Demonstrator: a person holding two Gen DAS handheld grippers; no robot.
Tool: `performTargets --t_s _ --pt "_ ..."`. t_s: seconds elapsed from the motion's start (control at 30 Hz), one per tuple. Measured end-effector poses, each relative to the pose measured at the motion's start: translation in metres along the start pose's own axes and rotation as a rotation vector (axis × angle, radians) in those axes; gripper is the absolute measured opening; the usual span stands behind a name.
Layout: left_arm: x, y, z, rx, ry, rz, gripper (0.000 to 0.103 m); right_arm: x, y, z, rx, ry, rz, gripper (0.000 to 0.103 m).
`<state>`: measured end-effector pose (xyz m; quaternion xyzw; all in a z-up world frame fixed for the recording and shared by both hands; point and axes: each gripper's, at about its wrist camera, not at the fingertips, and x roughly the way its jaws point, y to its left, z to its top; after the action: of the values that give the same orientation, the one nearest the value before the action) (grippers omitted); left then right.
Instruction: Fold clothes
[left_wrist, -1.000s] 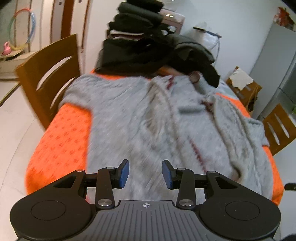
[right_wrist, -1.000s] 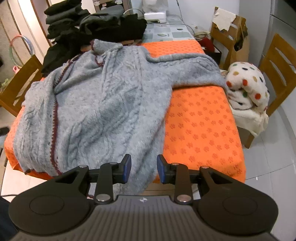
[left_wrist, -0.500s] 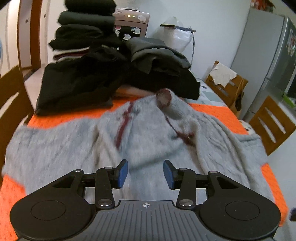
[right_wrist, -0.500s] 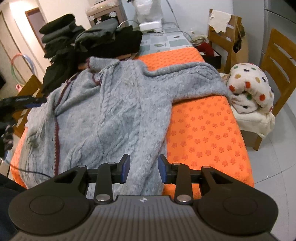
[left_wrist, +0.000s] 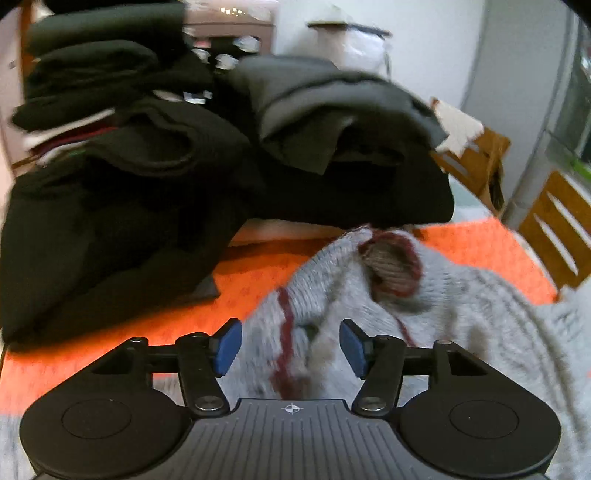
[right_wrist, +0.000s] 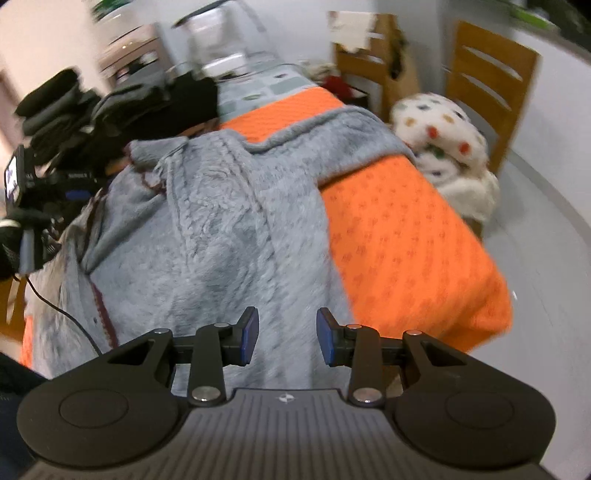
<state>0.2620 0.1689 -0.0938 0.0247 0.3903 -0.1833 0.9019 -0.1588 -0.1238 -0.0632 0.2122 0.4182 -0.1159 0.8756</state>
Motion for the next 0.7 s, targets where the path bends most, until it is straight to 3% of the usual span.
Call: performTargets --t_s 0.13,0.2,0.27,0.33,0.4,0.43,0.6,0.7 --pt "0.031 0.005 0.013 0.066 0.033 -0.117 0.069 -0.007 0.03 -0.03 0.101 -0.016 -0.07 0.039" --pt "0.043 0.005 0.015 0.082 0.06 -0.192 0.083 -0.011 0.045 -0.045 0.152 -0.024 -0.106 0.039" --pt "0.052 0.003 0.013 0.106 0.088 -0.22 0.083 -0.014 0.06 -0.061 0.202 -0.032 -0.141 0.039" --pt "0.059 0.001 0.008 0.131 0.118 -0.221 0.071 -0.019 0.072 -0.073 0.243 -0.041 -0.175 0.039" --pt "0.057 0.001 0.004 0.16 0.101 -0.2 0.036 -0.025 0.079 -0.081 0.273 -0.05 -0.206 0.04" --pt "0.053 0.002 0.004 0.173 0.079 -0.195 0.029 -0.028 0.082 -0.084 0.286 -0.053 -0.221 0.04" --pt "0.019 0.027 0.026 0.112 -0.07 -0.083 0.024 -0.039 0.09 -0.097 0.331 -0.067 -0.274 0.04" --pt "0.021 0.029 0.028 0.199 -0.079 -0.046 0.025 -0.042 0.092 -0.104 0.354 -0.069 -0.285 0.04"
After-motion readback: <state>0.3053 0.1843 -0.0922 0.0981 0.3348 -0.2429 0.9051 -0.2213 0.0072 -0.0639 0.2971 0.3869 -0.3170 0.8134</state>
